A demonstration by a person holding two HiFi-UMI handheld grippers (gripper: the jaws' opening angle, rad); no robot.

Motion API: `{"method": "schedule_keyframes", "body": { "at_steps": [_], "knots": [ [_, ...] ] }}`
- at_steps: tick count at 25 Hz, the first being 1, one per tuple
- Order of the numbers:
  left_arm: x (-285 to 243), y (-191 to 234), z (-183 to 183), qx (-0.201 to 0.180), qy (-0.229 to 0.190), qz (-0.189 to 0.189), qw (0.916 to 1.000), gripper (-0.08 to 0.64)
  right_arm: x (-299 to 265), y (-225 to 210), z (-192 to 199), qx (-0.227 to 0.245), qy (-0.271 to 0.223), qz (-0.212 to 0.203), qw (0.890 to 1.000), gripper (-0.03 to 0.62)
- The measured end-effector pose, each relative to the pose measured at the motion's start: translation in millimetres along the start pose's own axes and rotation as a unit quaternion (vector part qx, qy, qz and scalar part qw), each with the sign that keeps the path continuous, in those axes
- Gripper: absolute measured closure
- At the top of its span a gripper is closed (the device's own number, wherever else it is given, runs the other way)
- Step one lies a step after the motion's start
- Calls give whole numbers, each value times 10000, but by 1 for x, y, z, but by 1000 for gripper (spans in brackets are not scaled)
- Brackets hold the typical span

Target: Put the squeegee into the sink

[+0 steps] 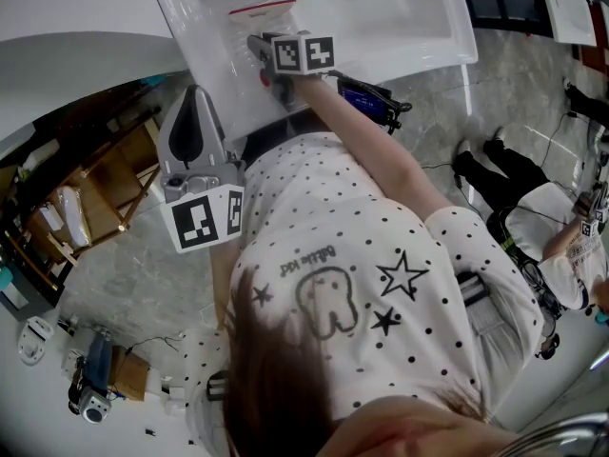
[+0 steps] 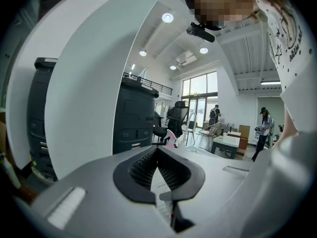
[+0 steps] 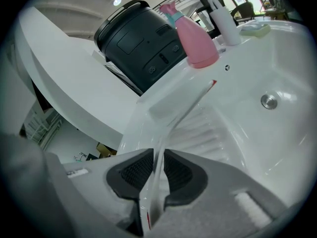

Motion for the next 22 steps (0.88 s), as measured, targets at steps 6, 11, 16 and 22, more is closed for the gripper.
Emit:
{"method": "schedule_keyframes", "body": {
  "at_steps": [6,11,16,22],
  "knots": [
    [0,-1,0,5,-3,-13,10000,572,2,-4,0,-47,28,77,10000,518],
    [1,-1,-1,20,-38,-21,10000,572,2,-6,0,-47,75,137,9999,508],
    [3,0,-2,28,-60,-46,10000,572,2,-8,0,-99,124,161,9997,503],
    [4,-3,-1,13,-53,-68,10000,572,4,-14,-2,-115,233,246,9994,493]
  ]
}}
Point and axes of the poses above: the fingertips, and each gripper's own axes: x backward along the fingers, y to its left, z out of its underside, the point moved 7 cm from there along x, backward along the fingers, and after that the axes turned 2 degrees about -z, right-handed, at the moved point
